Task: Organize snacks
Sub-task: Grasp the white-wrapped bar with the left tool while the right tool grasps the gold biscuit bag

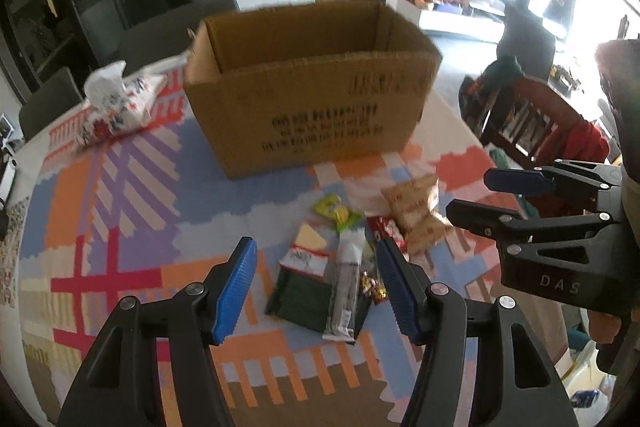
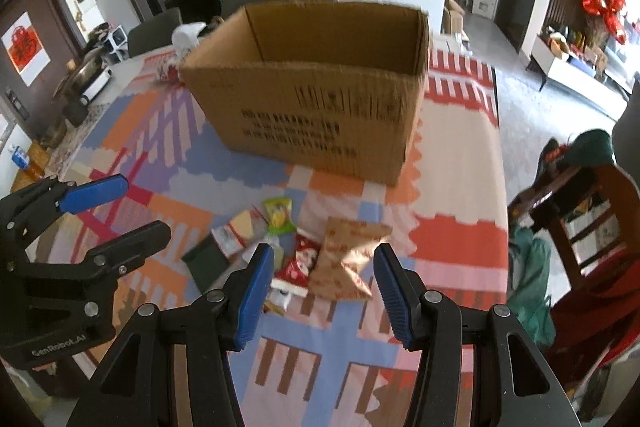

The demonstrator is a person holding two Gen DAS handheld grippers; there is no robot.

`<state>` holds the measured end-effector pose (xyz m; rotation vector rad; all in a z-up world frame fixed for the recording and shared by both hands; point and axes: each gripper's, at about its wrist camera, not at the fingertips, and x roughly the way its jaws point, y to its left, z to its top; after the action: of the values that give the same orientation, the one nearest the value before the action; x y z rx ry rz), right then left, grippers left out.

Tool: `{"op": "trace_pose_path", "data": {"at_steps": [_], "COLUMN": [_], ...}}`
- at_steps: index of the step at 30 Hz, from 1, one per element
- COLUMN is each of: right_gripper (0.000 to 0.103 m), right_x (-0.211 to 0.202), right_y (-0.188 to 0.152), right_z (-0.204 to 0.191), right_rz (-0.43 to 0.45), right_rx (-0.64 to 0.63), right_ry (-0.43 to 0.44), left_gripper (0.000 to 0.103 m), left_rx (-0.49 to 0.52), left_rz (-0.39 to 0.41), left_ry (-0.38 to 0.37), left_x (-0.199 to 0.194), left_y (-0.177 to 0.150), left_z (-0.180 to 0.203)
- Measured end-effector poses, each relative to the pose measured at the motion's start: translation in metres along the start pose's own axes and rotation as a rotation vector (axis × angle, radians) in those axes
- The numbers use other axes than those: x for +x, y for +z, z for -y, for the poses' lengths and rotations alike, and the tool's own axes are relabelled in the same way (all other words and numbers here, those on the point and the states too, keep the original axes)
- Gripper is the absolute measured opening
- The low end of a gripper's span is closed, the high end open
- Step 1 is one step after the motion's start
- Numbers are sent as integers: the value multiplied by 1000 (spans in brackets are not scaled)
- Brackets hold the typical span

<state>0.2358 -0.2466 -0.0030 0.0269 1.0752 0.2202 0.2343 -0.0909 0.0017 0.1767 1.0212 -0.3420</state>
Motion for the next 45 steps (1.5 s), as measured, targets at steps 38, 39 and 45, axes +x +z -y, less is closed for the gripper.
{"op": "trace_pose_path", "data": {"at_steps": [38,39,45], "right_gripper": [53,53,42], "right_x": [97,97,94], "right_y": [-9,-9,-11], "right_z": [30,30,30], "right_rz": [-191,-192,-182], "right_rx": [182,186,172], "right_ry": [43,45,37], "left_gripper": [30,29,19], "left_rx": [-77,-79,-82], "left_rz": [-296,-299,-295], "left_ry": [-82,-84,-89], "left_x": [120,122,124], "left_y": [-1,0,0], "left_z": [15,15,15]}}
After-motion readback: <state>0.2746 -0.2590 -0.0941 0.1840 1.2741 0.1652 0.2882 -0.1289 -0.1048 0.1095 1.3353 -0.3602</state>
